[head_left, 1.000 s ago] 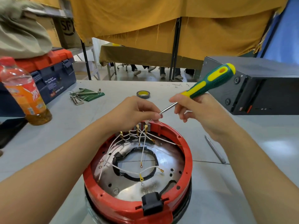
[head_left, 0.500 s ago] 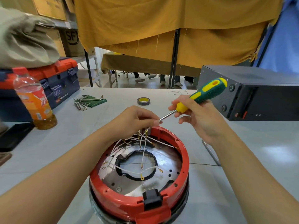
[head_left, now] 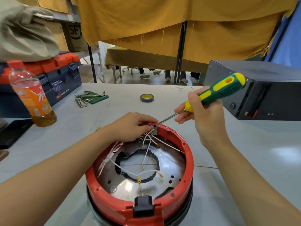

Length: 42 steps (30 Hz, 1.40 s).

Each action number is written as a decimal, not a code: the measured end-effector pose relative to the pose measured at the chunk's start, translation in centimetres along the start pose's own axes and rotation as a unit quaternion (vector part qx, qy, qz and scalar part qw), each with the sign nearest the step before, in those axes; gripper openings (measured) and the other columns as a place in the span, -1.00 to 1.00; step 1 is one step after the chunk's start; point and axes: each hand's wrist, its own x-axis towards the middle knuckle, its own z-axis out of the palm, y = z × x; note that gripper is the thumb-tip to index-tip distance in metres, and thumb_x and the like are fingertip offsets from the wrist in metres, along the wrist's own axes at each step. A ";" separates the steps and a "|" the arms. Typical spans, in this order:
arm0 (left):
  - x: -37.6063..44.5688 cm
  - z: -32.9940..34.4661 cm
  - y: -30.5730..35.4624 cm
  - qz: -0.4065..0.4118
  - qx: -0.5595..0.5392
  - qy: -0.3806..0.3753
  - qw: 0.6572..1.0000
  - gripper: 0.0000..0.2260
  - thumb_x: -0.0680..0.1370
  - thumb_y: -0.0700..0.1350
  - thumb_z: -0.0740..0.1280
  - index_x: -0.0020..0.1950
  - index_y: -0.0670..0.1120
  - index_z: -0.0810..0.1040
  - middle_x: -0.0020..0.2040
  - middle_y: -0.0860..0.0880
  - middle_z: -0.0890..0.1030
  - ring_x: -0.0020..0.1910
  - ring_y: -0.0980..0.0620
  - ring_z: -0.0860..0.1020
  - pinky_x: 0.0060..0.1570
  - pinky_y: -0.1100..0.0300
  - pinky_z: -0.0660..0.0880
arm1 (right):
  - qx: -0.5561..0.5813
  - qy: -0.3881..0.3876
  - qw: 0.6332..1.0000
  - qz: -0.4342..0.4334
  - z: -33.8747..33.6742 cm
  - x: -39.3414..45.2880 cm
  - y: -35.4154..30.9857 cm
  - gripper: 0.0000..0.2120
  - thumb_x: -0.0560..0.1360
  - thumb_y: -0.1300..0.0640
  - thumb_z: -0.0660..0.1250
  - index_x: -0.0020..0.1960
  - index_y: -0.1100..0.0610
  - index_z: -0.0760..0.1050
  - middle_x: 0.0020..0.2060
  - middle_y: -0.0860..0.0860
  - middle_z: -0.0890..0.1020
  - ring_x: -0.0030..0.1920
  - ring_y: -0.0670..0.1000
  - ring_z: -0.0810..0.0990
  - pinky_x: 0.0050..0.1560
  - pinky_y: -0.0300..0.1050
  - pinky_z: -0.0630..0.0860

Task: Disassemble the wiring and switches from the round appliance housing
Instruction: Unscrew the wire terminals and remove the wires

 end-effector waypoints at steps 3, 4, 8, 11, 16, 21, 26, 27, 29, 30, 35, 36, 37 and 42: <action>0.9 -0.4 0.2 0.028 -0.012 -0.048 0.998 -0.68 0.58 -0.21 0.25 0.28 0.07 0.51 0.19 0.09 0.58 0.15 0.12 0.50 0.22 0.22 0.36 | -0.001 -0.012 1.000 -0.008 -0.1 0.4 0.0 -0.85 0.55 0.16 0.23 -0.20 0.10 0.40 -0.44 0.10 0.64 -0.55 0.10 0.59 -0.51 -0.22 0.50; 1.2 -0.6 0.3 0.033 -0.024 -0.066 0.997 -0.68 0.57 -0.24 0.24 0.26 0.06 0.51 0.17 0.10 0.59 0.14 0.11 0.51 0.24 0.18 0.38 | -0.001 -0.015 1.000 -0.011 -0.1 0.5 0.0 -0.84 0.54 0.15 0.23 -0.22 0.08 0.40 -0.45 0.10 0.63 -0.56 0.10 0.57 -0.52 -0.22 0.48; 1.9 -0.6 0.6 0.038 -0.070 -0.087 0.993 -0.67 0.53 -0.33 0.23 0.15 0.05 0.54 0.05 0.09 0.63 0.02 0.11 0.55 0.19 0.12 0.43 | -0.012 -0.024 0.999 -0.026 -0.3 1.0 0.0 -0.81 0.54 0.16 0.21 -0.26 0.03 0.39 -0.47 0.10 0.62 -0.60 0.09 0.52 -0.55 -0.22 0.45; 2.0 -0.1 0.5 0.052 -0.080 -0.063 0.993 -0.68 0.51 -0.33 0.24 0.11 0.03 0.58 0.03 0.05 0.65 0.05 0.03 0.57 0.21 0.03 0.44 | -0.032 -0.029 0.999 -0.029 -0.3 1.6 -0.1 -0.81 0.54 0.17 0.21 -0.25 0.04 0.36 -0.49 0.08 0.60 -0.62 0.08 0.47 -0.55 -0.23 0.41; 1.9 0.4 0.1 0.061 -0.085 -0.024 0.994 -0.67 0.52 -0.29 0.28 0.04 0.16 0.58 0.01 0.14 0.62 0.06 0.12 0.55 0.21 0.15 0.43 | -0.066 -0.058 0.996 -0.024 -0.1 2.2 -0.5 -0.83 0.56 0.19 0.19 -0.21 0.08 0.35 -0.51 0.03 0.58 -0.55 0.21 0.43 -0.56 -0.20 0.38; 1.6 0.6 0.2 0.070 -0.082 0.010 0.994 -0.65 0.51 -0.28 0.31 0.03 0.20 0.57 0.07 0.09 0.53 0.09 0.16 0.50 0.18 0.30 0.34 | -0.088 -0.087 0.991 -0.040 0.3 2.3 -1.0 -0.79 0.59 0.24 0.18 -0.21 0.07 0.35 -0.51 -0.01 0.57 -0.46 0.37 0.44 -0.53 -0.21 0.41; 1.5 0.5 0.0 0.080 -0.062 0.016 0.995 -0.70 0.52 -0.25 0.33 0.12 0.12 0.60 0.06 0.14 0.54 0.04 0.20 0.50 0.10 0.41 0.34 | -0.128 -0.131 0.982 -0.046 0.2 2.6 -1.6 -0.79 0.59 0.25 0.18 -0.21 0.07 0.34 -0.47 0.05 0.58 -0.54 0.15 0.43 -0.48 -0.16 0.41; 1.4 0.5 -0.1 0.077 -0.067 0.023 0.994 -0.72 0.52 -0.24 0.34 0.13 0.08 0.61 0.05 0.15 0.56 0.04 0.21 0.50 0.09 0.43 0.34 | -0.138 -0.141 0.979 -0.046 0.3 2.7 -1.8 -0.78 0.60 0.26 0.18 -0.20 0.08 0.34 -0.45 0.11 0.59 -0.55 0.08 0.43 -0.48 -0.17 0.42; 1.3 0.5 -0.2 0.068 -0.087 0.035 0.993 -0.75 0.51 -0.23 0.35 0.12 0.04 0.62 0.04 0.14 0.60 0.04 0.20 0.53 0.12 0.40 0.37 | -0.159 -0.163 0.973 -0.048 0.5 2.8 -2.1 -0.78 0.59 0.27 0.18 -0.21 0.09 0.35 -0.44 0.12 0.60 -0.56 0.03 0.43 -0.47 -0.19 0.44; 1.2 0.5 -0.2 0.064 -0.096 0.038 0.993 -0.76 0.51 -0.23 0.36 0.10 0.04 0.62 0.04 0.12 0.62 0.04 0.19 0.54 0.14 0.34 0.40 | -0.167 -0.175 0.969 -0.049 0.6 2.9 -2.2 -0.79 0.59 0.28 0.18 -0.21 0.09 0.35 -0.44 0.09 0.60 -0.56 0.02 0.43 -0.47 -0.19 0.44; 1.2 0.3 -0.1 0.070 -0.084 0.033 0.993 -0.77 0.51 -0.23 0.36 0.13 -0.04 0.63 0.08 0.05 0.62 0.08 0.11 0.54 0.23 0.13 0.43 | -0.178 -0.227 0.956 -0.044 0.9 3.1 -2.6 -0.78 0.57 0.28 0.17 -0.20 0.04 0.34 -0.45 0.03 0.59 -0.54 -0.03 0.39 -0.45 -0.22 0.42; 1.2 0.3 -0.1 0.071 -0.082 0.032 0.994 -0.77 0.51 -0.22 0.36 0.14 -0.04 0.63 0.08 0.05 0.62 0.09 0.11 0.54 0.23 0.12 0.42 | -0.180 -0.237 0.954 -0.042 0.9 3.2 -2.7 -0.78 0.57 0.27 0.18 -0.19 0.03 0.34 -0.45 0.04 0.58 -0.53 -0.03 0.39 -0.44 -0.23 0.42; 1.2 0.3 -0.1 0.072 -0.080 0.031 0.994 -0.77 0.51 -0.22 0.36 0.14 -0.04 0.63 0.08 0.06 0.61 0.09 0.11 0.54 0.23 0.13 0.42 | -0.182 -0.248 0.951 -0.039 0.9 3.2 -2.9 -0.80 0.56 0.25 0.18 -0.19 0.03 0.34 -0.45 0.03 0.58 -0.53 -0.03 0.39 -0.43 -0.24 0.41; 1.2 0.3 0.0 0.082 -0.081 0.033 0.993 -0.78 0.51 -0.24 0.36 0.12 -0.04 0.63 0.02 0.06 0.60 0.00 0.15 0.52 0.15 0.24 0.41 | -0.211 -0.276 0.936 -0.044 1.7 3.5 -3.3 -0.78 0.58 0.26 0.20 -0.21 0.05 0.35 -0.46 0.00 0.57 -0.53 -0.11 0.39 -0.41 -0.33 0.40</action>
